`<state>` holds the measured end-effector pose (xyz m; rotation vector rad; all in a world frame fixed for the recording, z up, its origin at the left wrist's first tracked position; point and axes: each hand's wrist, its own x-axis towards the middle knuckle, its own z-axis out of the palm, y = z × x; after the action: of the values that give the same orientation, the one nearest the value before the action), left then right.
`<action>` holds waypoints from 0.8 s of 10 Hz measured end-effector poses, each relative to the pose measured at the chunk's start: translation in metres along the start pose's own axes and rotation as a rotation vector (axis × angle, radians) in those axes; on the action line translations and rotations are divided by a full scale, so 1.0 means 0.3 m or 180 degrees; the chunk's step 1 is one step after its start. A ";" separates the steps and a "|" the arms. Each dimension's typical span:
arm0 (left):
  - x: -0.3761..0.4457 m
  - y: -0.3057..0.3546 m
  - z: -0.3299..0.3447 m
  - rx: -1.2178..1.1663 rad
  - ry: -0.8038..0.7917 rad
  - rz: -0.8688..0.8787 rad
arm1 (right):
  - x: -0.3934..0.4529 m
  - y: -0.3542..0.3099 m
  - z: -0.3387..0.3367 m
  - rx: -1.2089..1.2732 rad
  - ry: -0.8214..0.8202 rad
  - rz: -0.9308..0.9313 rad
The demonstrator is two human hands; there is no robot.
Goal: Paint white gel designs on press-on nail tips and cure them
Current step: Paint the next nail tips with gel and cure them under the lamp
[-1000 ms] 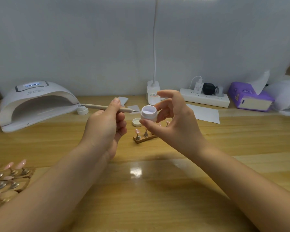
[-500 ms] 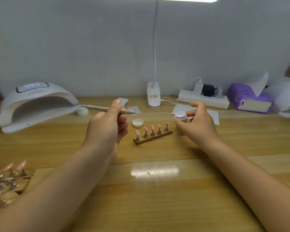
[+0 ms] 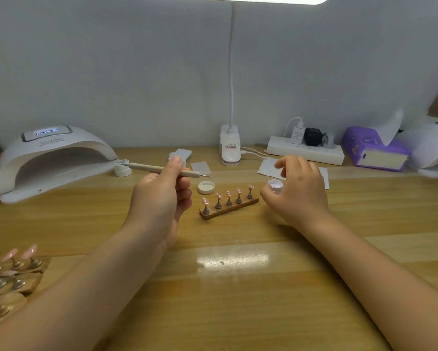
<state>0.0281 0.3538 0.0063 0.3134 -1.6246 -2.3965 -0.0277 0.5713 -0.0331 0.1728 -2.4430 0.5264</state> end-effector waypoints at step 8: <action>-0.017 0.006 0.005 -0.0026 -0.0044 -0.0030 | -0.030 -0.036 0.048 -0.0064 -0.0817 0.0223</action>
<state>0.0326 0.3559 0.0087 0.3044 -1.6221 -2.4168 -0.0259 0.5555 -0.0456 0.1548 -2.7115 0.5383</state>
